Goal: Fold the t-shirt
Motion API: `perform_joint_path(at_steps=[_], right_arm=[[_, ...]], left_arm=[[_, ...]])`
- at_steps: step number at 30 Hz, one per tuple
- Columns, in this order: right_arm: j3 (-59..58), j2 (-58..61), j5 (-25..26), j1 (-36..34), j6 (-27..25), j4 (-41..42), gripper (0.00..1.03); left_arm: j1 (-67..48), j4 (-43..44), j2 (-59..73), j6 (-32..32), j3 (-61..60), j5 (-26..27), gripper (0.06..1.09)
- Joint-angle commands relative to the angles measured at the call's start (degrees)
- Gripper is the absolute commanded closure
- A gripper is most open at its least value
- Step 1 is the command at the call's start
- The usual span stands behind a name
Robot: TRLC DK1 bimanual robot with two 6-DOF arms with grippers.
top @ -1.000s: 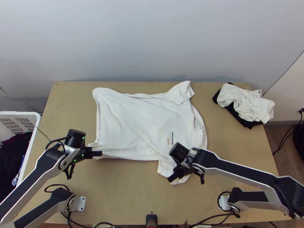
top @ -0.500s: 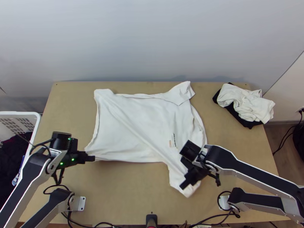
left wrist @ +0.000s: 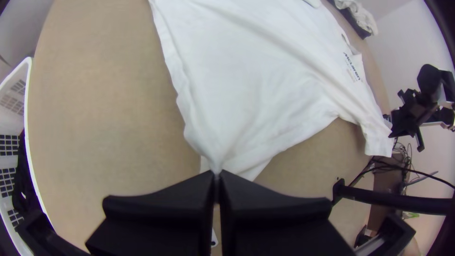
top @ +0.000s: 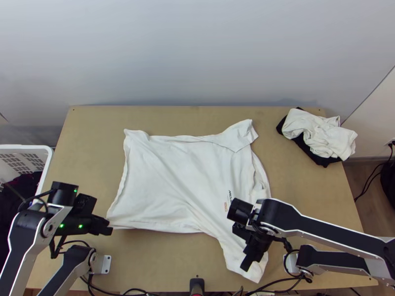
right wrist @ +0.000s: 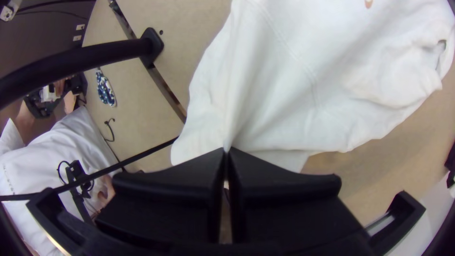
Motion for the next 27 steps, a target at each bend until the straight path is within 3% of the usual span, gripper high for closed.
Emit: perform_joint_path(at_steps=[1, 3, 4, 5, 6, 9, 14, 19, 24, 27], right_arm=[[-0.1, 0.2, -0.6, 1.4, -0.2, 0.2, 0.82], [-0.1, -0.1, -0.6, 1.3, 0.6, -0.3, 0.42], [-0.1, -0.1, -0.5, 1.1, 0.9, -0.6, 0.2], [-0.3, -0.1, -0.5, 0.9, 1.2, -0.7, 0.06], [-0.3, -0.1, -0.5, 0.7, 1.2, -0.7, 0.03], [0.1, -0.4, -0.5, 0.3, 1.2, -0.5, 0.03], [3.4, -0.7, -0.5, -5.1, 0.8, -0.5, 0.03], [11.9, -0.1, -0.5, -20.1, -0.5, -0.2, 0.03], [22.1, 3.7, -0.5, -32.4, 0.6, 0.0, 0.03], [26.0, 6.0, -0.5, -36.7, 1.5, 1.2, 0.03]], left_arm=[[0.9, 3.9, -2.6, 0.3, 0.6, 0.9, 1.04], [0.8, 4.6, -2.5, -2.2, 1.0, 1.1, 0.95], [0.8, 4.6, -2.4, -3.0, 0.9, 1.1, 0.83], [0.4, 4.5, -2.1, -3.3, 0.9, 1.1, 0.73], [0.0, 4.5, -1.8, -3.4, 0.9, 1.1, 0.63], [0.0, 4.5, -0.4, -4.3, 0.9, 1.1, 0.13], [0.7, 5.4, 2.8, -5.4, 2.2, 2.5, 0.11], [6.2, 11.9, 8.7, -9.1, 5.3, 2.6, 0.11], [10.4, 20.9, 18.8, -22.8, 9.0, 2.8, 0.11], [10.4, 24.7, 25.1, -24.7, 11.9, 5.1, 0.11]])
